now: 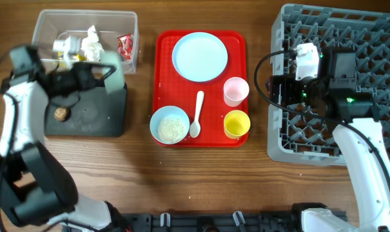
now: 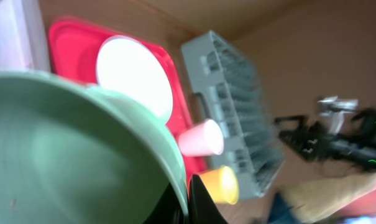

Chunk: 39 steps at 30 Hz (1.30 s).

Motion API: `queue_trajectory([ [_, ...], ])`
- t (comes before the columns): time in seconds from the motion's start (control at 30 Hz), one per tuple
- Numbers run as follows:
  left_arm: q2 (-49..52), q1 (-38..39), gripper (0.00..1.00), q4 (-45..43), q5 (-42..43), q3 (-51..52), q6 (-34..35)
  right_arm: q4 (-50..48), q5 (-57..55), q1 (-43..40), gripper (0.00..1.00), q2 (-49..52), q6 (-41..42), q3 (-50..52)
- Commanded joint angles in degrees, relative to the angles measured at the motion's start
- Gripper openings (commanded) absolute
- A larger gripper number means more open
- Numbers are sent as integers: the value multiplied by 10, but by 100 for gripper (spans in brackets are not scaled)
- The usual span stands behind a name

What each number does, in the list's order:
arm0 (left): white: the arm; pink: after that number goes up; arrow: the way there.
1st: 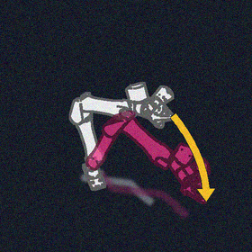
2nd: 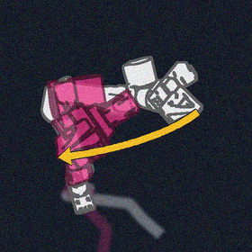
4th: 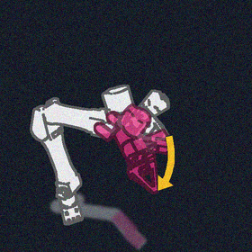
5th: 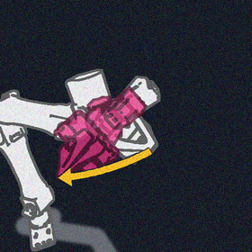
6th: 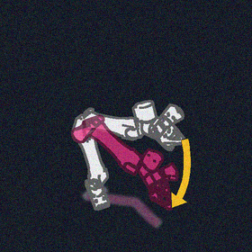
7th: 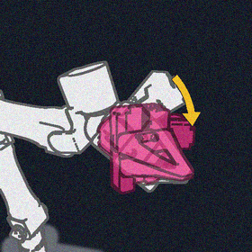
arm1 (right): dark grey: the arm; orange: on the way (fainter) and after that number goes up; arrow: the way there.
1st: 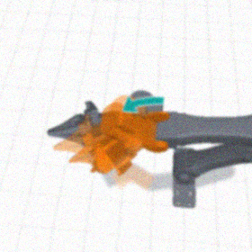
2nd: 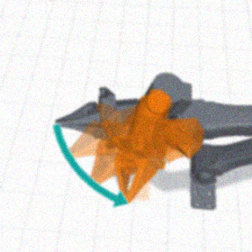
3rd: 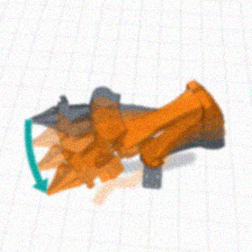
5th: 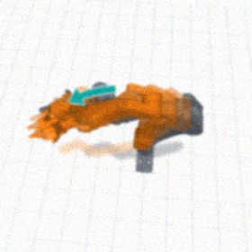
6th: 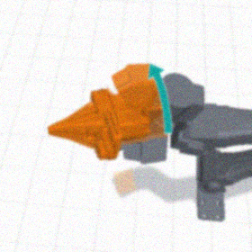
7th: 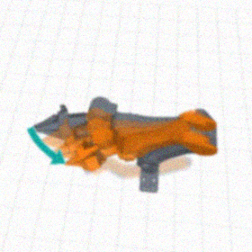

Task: Sort waste into correct bins and load items into the dishwasher rack
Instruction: 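Tip the green bowl over the black tray to empty the food, then return the green bowl to the red tray and release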

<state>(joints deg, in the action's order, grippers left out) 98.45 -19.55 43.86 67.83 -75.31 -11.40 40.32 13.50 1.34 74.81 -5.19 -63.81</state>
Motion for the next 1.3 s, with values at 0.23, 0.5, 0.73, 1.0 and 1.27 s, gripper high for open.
queue_trajectory([
  [0.23, 36, 453, 4, -140, -690, -103, 59, 2, 8, 0, 100, 7, 9, -3],
  [0.5, 111, 468, 4, -63, -702, -101, 87, 2, 8, 0, 100, 7, 8, -3],
  [0.73, 131, 490, 4, -31, -673, -100, 89, 2, 8, 0, 100, 7, 8, -3],
  [1.0, 179, 500, 4, -11, -673, -101, 89, 3, 8, 0, 100, 7, 8, -3],
  [1.27, 161, 500, 77, 14, -675, -117, 92, 3, 8, 0, 100, 7, 8, -3],
])
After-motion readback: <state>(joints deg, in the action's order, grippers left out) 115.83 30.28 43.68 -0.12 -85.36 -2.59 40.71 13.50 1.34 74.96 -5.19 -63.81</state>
